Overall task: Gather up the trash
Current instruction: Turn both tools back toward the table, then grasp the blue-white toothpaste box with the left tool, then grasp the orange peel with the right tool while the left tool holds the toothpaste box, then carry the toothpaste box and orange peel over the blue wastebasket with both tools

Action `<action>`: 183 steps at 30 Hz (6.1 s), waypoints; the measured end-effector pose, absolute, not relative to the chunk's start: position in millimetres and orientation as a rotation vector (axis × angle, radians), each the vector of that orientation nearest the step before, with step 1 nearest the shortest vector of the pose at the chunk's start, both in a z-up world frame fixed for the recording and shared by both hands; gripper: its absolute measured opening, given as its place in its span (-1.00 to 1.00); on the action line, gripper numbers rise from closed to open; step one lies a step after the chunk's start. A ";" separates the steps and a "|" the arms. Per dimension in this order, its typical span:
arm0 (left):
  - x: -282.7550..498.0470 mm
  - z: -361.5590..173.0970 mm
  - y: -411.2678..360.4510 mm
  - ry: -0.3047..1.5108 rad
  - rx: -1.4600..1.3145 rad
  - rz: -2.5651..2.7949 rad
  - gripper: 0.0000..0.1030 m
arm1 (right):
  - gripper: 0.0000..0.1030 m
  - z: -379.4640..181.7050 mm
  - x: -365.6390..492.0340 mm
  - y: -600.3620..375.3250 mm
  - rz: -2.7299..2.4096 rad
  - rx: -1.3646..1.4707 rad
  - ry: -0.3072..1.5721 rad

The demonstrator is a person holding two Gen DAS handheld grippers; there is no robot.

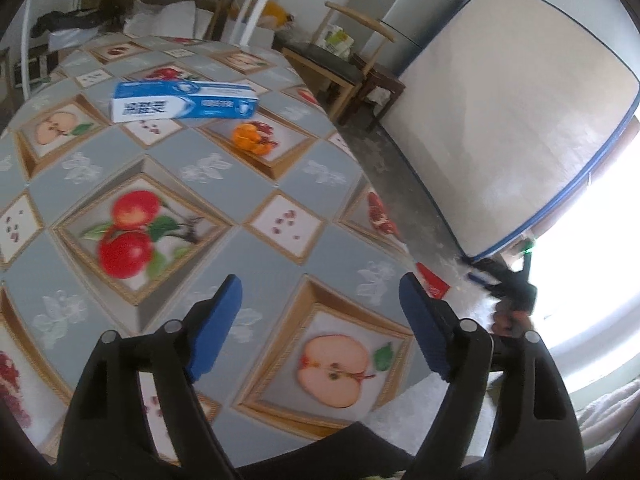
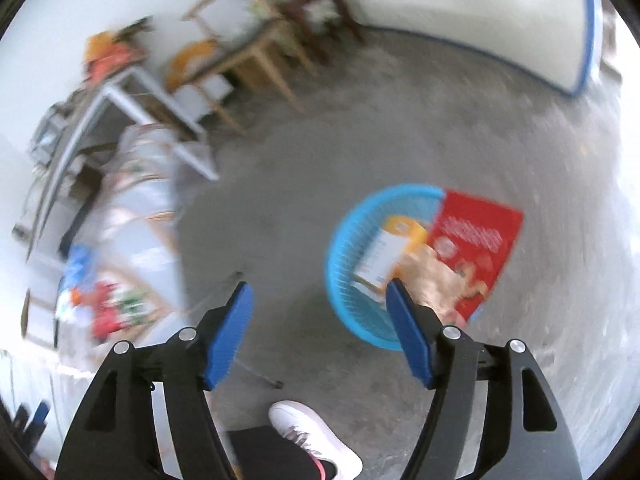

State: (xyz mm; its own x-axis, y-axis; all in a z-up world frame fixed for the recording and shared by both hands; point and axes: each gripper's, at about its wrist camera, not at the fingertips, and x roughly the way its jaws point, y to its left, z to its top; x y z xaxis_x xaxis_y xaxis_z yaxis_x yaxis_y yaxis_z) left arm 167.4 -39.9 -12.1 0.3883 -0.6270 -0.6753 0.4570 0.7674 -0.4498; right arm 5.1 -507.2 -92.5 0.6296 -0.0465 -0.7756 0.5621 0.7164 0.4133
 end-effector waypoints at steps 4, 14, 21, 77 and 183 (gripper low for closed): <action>168.0 -17.5 -26.4 0.929 -0.198 -0.654 0.57 | 0.42 -36.4 20.4 -465.8 -0.262 0.608 0.765; 175.1 -23.4 24.7 0.899 -0.273 -0.534 0.60 | 0.43 14.5 117.9 -322.9 0.079 0.393 0.796; 179.2 -23.8 65.6 0.879 -0.287 -0.450 0.61 | 0.43 -5.5 186.9 -257.1 0.172 0.349 0.869; 270.0 -41.8 17.9 1.201 0.055 -0.505 0.00 | -0.77 -62.8 214.1 -195.9 0.263 0.141 1.091; 130.8 -3.4 3.2 0.944 0.112 -0.405 -0.14 | -0.63 -16.0 100.3 -199.4 0.059 0.176 0.951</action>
State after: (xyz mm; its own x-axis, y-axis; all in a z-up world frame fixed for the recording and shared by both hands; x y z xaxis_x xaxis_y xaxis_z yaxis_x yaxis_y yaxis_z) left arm 130.8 3.2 -3.4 0.5174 -0.2883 -0.8057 0.3851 0.9192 -0.0816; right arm 100.3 -199.4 -16.0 0.5803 0.1278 -0.8043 0.0270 0.9841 0.1758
